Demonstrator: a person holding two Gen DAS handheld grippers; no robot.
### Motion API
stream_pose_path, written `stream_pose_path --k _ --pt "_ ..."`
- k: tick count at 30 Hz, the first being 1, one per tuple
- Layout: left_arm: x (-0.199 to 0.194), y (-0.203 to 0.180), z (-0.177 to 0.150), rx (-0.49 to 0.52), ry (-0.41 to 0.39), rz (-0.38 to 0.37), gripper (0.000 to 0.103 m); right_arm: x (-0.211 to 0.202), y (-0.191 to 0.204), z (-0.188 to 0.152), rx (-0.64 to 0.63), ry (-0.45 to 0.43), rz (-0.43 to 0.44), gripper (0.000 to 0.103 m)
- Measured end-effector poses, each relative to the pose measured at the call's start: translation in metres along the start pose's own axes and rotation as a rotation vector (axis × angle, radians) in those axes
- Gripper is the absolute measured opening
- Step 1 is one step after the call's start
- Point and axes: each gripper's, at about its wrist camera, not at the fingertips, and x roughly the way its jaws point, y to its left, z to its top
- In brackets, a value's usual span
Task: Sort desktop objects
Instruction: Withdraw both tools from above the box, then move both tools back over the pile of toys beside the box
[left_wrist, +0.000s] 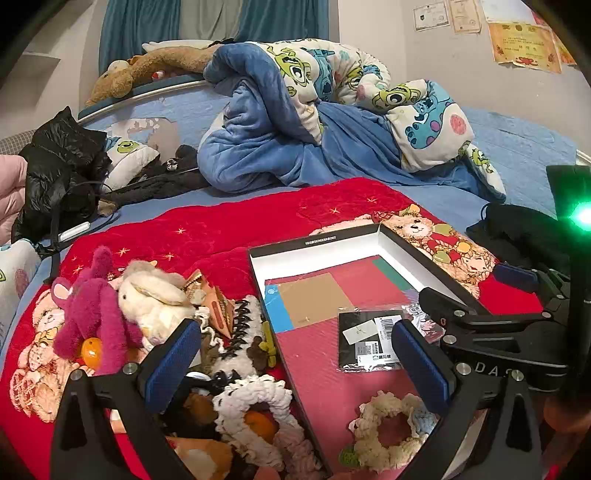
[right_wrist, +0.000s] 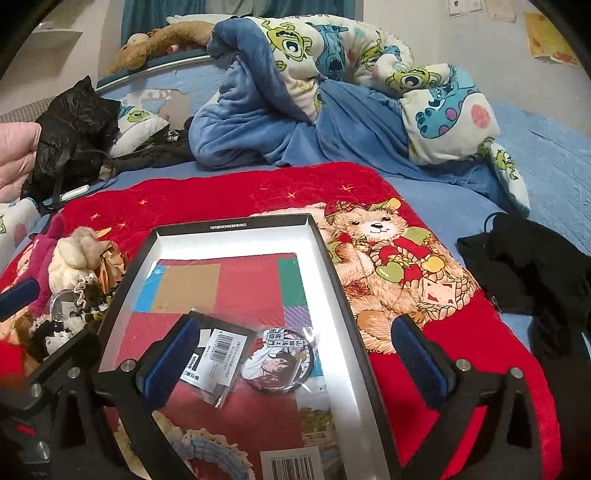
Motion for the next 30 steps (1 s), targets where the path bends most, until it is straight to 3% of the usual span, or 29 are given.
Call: stream_pose_path --k 10,15,24,30 --pt "-0.065 0.042 0.016 0.018 -0.05 0.074 0.103 -0.04 0.03 0.027 0.034 -0.026 0.071 0.103" --pt "-0.107 0.082 0.012 0.025 -0.053 0.136 0.103 -0.077 0.073 0.044 -0.007 -0.069 0.159 0.103" --pt "-0.172 0.172 -0.003 -0.047 -0.069 0.234 0.103 -0.132 0.175 0.057 -0.12 -0.119 0.222 0.103" --pt "-0.191 0.223 -0.014 -0.119 -0.05 0.279 0.103 -0.148 0.222 0.053 -0.115 -0.136 0.278 0.103"
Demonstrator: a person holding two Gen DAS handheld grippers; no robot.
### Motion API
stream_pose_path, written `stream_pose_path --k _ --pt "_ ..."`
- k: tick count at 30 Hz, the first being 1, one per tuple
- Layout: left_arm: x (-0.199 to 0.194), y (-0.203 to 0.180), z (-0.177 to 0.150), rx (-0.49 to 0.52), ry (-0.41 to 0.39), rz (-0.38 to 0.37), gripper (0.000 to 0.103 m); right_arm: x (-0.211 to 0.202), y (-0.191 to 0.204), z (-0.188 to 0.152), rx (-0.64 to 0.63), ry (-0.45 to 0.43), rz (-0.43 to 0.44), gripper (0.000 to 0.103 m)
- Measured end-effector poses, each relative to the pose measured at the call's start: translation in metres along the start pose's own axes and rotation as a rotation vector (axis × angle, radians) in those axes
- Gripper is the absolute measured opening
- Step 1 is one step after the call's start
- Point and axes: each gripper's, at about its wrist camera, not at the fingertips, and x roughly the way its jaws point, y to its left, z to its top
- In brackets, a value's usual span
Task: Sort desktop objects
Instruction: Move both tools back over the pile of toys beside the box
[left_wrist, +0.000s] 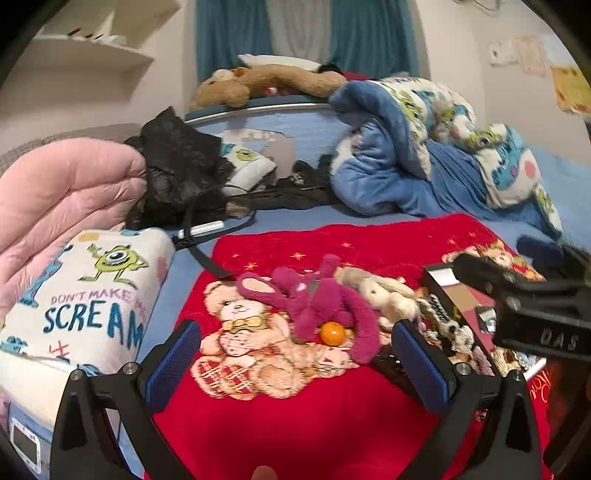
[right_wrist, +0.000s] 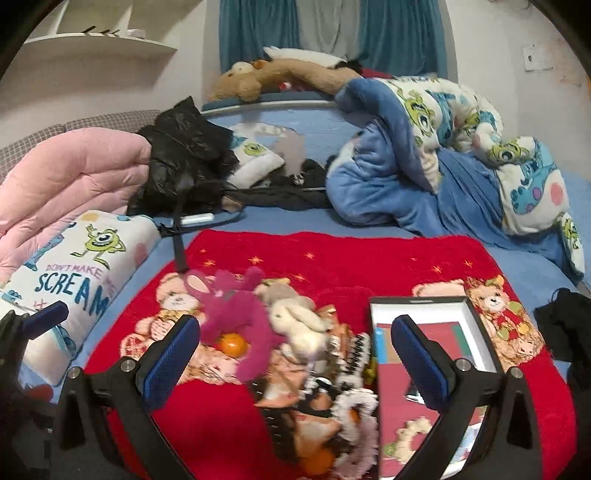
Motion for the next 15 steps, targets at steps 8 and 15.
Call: stream_pose_path --k 8,15 --pt "0.023 0.009 -0.009 -0.042 0.019 -0.069 0.103 0.003 -0.004 -0.011 0.057 -0.001 0.018 0.103" --pt "0.057 -0.028 -0.023 0.011 0.059 -0.103 0.103 0.021 -0.039 -0.037 0.129 0.057 0.031 0.103"
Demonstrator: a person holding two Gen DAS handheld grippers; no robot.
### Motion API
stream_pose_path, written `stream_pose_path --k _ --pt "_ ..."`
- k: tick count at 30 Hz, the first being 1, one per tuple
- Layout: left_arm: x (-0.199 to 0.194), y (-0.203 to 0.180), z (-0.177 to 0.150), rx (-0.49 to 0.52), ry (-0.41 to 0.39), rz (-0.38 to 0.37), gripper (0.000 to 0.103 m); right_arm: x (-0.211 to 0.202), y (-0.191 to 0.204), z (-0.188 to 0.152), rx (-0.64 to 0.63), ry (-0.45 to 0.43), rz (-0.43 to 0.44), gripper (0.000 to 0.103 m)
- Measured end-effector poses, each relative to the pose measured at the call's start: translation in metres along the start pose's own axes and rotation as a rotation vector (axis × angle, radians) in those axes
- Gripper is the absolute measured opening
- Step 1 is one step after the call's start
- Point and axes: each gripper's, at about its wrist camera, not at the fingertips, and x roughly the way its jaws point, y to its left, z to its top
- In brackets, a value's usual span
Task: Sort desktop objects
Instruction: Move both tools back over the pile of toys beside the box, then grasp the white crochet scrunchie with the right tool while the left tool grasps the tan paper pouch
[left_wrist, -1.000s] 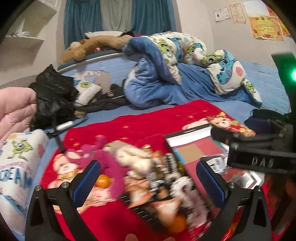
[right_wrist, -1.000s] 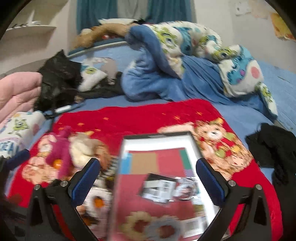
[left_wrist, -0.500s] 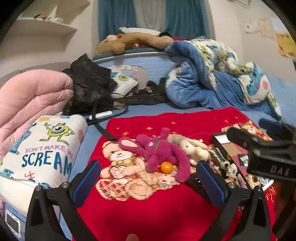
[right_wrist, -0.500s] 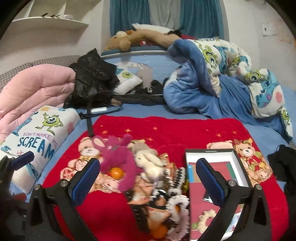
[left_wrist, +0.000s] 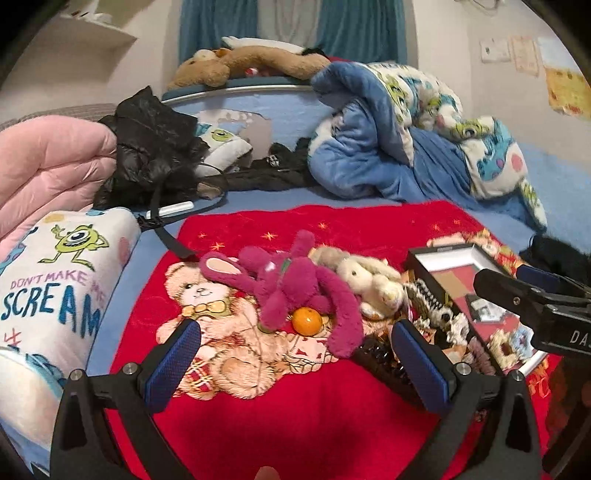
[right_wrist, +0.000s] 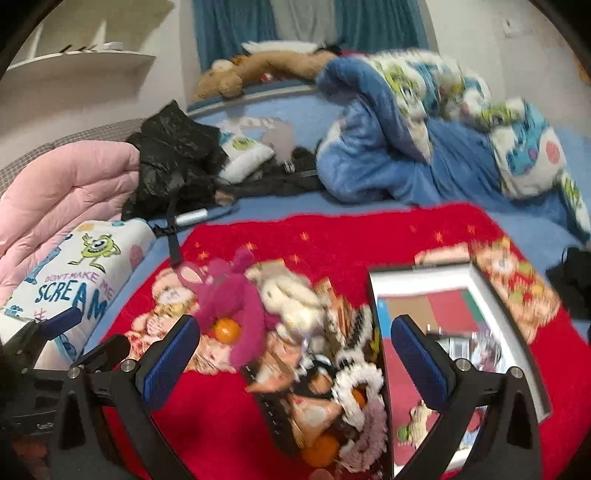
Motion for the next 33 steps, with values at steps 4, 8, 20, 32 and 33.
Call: stream_pose_path --k 4,8,20,32,33 --pt "0.019 -0.014 -0.008 0.024 0.039 -0.018 0.103 0.017 -0.021 -0.012 0.063 0.069 0.026 0.103" --pt "0.032 -0.023 -0.016 0.046 0.055 -0.032 0.103 0.032 -0.028 -0.023 0.048 0.135 0.022 0.093" --pt "0.051 -0.032 -0.036 0.072 0.1 -0.049 0.103 0.077 -0.034 -0.057 0.039 0.358 -0.02 0.07" --pt "0.059 -0.051 -0.045 0.143 0.104 -0.07 0.103 0.089 -0.033 -0.067 0.01 0.406 -0.049 0.066" --pt "0.059 -0.052 -0.045 0.143 0.105 -0.072 0.103 0.089 -0.032 -0.068 0.0 0.407 -0.053 0.066"
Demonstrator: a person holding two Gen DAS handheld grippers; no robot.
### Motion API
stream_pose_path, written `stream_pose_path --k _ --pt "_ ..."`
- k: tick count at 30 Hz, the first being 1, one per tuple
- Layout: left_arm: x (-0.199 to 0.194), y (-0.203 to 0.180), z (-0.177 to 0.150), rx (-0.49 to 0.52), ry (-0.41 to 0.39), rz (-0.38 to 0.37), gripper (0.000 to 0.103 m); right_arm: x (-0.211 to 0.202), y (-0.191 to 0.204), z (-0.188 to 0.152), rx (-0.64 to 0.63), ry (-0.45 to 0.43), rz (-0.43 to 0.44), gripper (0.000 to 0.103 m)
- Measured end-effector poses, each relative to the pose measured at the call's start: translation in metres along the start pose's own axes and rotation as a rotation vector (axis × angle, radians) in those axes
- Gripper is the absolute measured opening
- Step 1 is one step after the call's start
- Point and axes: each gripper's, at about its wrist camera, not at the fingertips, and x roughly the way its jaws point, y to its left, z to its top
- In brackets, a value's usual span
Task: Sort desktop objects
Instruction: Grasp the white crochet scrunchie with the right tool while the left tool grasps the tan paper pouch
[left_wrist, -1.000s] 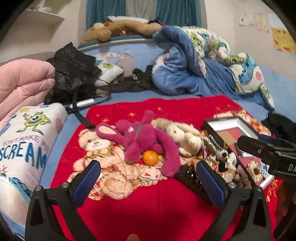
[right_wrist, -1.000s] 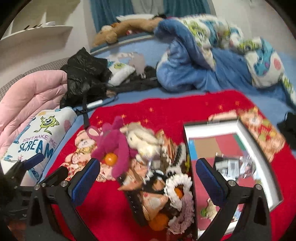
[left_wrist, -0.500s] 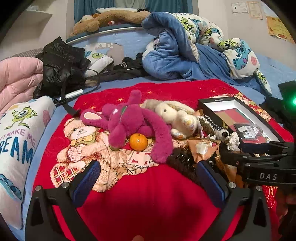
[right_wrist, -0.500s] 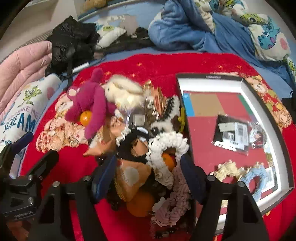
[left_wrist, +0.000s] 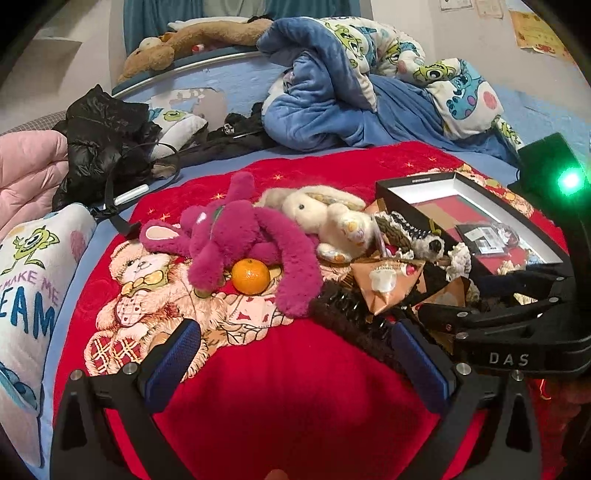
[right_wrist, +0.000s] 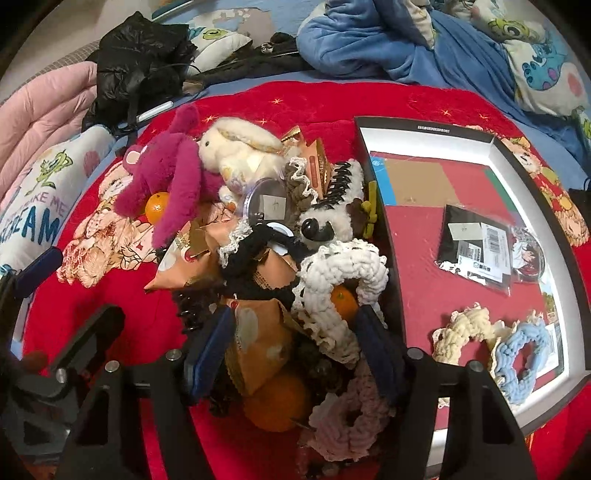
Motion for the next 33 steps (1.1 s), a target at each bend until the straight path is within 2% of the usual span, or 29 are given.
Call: stream_pose_path --k 6,9,10,11,13,22,27,33 --pt "0.0 0.003 -0.002 -0.005 -0.001 -0.001 0.103 0.007 0.011 -0.003 -0.089 -0.02 -0.087 0.065" --pt "-0.001 0.005 -0.002 -0.011 -0.004 0.003 0.103 0.006 0.009 -0.004 -0.096 -0.03 -0.079 0.064" --pt "-0.002 0.006 -0.002 -0.014 -0.005 0.002 0.103 0.006 0.008 -0.004 -0.096 -0.03 -0.072 0.062" --pt "-0.002 0.006 -0.001 -0.017 -0.008 0.001 0.103 0.006 0.007 -0.004 -0.092 -0.026 -0.068 0.053" --pt "-0.003 0.007 -0.001 -0.02 -0.012 0.001 0.103 0.007 0.006 -0.005 -0.089 -0.003 -0.078 0.047" --pt "-0.001 0.003 0.001 -0.012 -0.012 -0.009 0.103 -0.008 -0.01 -0.003 0.012 -0.045 0.041 0.027" --pt "0.01 -0.01 0.008 0.021 -0.011 -0.007 0.103 -0.019 -0.016 0.002 0.051 -0.078 0.068 0.025" --pt "0.031 -0.023 0.018 0.016 0.012 -0.048 0.103 -0.041 -0.033 0.004 0.118 -0.139 0.118 0.019"
